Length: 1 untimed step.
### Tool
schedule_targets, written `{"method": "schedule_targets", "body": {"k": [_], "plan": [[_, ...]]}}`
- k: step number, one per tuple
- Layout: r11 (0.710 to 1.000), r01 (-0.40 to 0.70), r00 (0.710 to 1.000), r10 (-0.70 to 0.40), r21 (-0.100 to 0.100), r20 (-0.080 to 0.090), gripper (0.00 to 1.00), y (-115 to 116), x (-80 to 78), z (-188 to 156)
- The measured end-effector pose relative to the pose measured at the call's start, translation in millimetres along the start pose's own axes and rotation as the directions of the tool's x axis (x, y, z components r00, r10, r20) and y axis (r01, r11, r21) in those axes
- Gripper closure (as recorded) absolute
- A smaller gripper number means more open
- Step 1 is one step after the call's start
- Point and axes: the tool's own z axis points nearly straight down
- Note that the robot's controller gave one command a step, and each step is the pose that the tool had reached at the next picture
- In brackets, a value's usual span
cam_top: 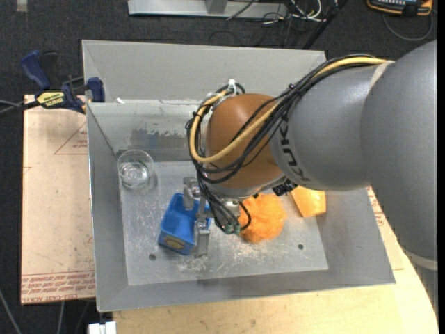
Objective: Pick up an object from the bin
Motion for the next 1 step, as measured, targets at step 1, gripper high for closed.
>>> {"method": "schedule_targets", "body": {"k": [1], "plan": [[1.000, -0.003, 1.000, 0.003, 0.000, 0.002, 0.00, -0.8, -0.7, -3.0]]}}
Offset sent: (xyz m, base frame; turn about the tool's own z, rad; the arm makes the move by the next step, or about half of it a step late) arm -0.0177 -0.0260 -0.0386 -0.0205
